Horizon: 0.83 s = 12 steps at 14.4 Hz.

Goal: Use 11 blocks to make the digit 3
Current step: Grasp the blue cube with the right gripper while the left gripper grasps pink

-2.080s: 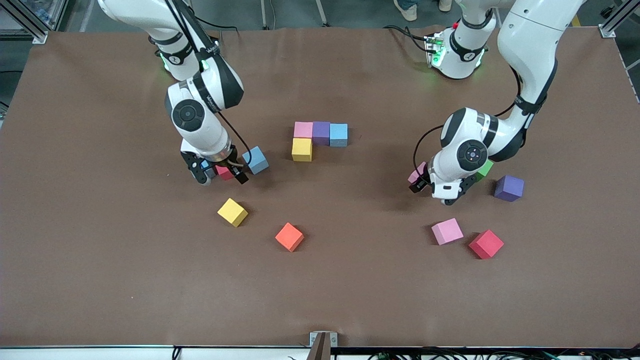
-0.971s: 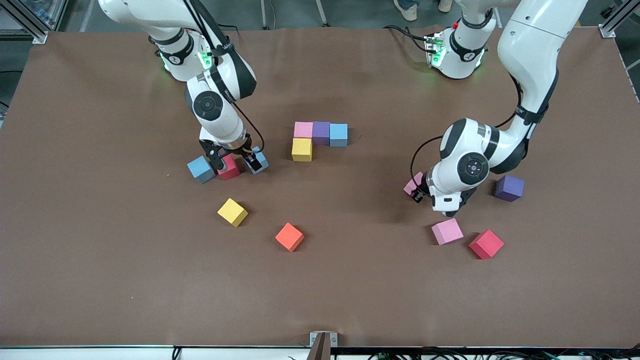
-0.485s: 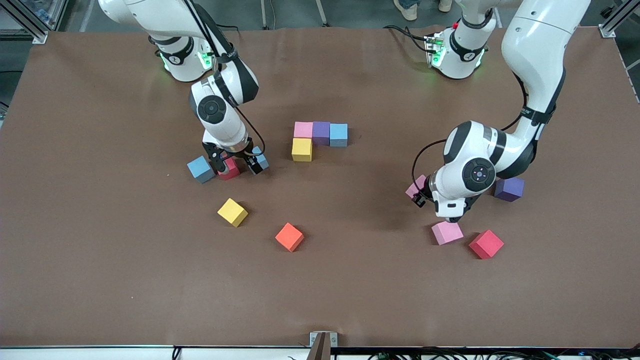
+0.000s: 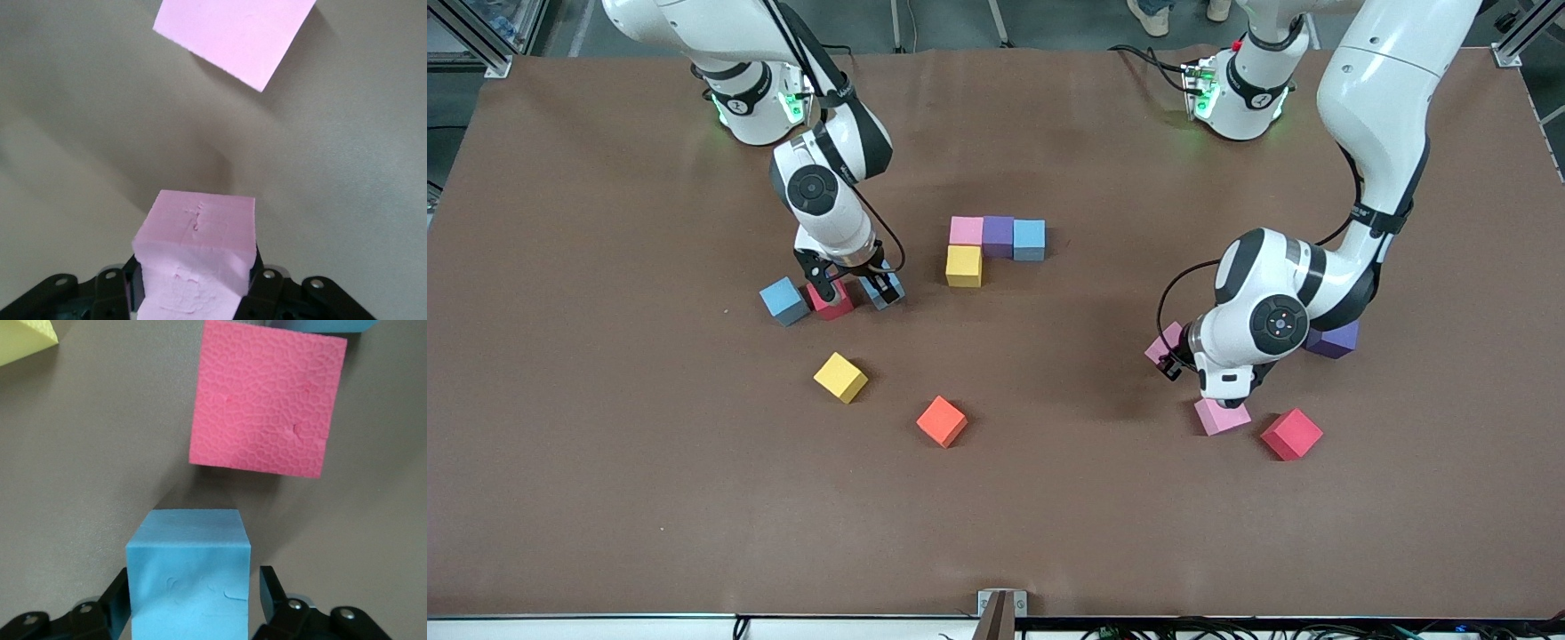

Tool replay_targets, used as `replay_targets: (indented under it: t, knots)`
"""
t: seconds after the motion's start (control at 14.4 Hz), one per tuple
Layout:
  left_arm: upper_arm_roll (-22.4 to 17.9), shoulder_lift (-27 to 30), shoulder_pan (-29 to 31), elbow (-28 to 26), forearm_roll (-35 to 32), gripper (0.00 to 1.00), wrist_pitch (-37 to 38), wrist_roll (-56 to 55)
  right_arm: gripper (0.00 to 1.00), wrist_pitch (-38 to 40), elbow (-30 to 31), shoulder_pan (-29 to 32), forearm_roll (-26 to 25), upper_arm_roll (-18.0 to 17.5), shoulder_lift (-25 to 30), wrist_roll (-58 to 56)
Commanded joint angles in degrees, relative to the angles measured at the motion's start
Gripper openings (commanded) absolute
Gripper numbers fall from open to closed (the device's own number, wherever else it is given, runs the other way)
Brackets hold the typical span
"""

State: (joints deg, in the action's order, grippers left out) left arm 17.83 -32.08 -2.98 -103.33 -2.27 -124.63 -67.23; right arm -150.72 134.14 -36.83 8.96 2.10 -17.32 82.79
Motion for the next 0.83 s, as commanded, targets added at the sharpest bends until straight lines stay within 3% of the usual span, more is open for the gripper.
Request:
replay_targets:
  t: [0.0, 0.21, 0.28, 0.76]
  knots:
    - [0.1, -0.5, -0.1, 2.5, -1.2, 0.26, 1.4, -1.0, 0.76, 0.0, 0.5, -0.3, 1.1, 0.2, 0.7, 0.4]
    - [-0.2, 0.4, 0.2, 2.6, -1.2, 0.26, 1.5, -1.2, 0.17, 0.3, 0.2, -0.4, 1.0, 0.2, 0.7, -1.8]
    - [-0.2, 0.6, 0.3, 3.6, -1.2, 0.25, 2.1, -1.2, 0.03, 0.3, 0.0, -0.4, 1.0, 0.2, 0.7, -4.4]
    - [-0.4, 0.0, 0.7, 9.4, -1.2, 0.25, 4.8, -0.8, 0.00, 1.0, -9.1, -1.1, 0.9, 0.2, -2.1, -26.6]
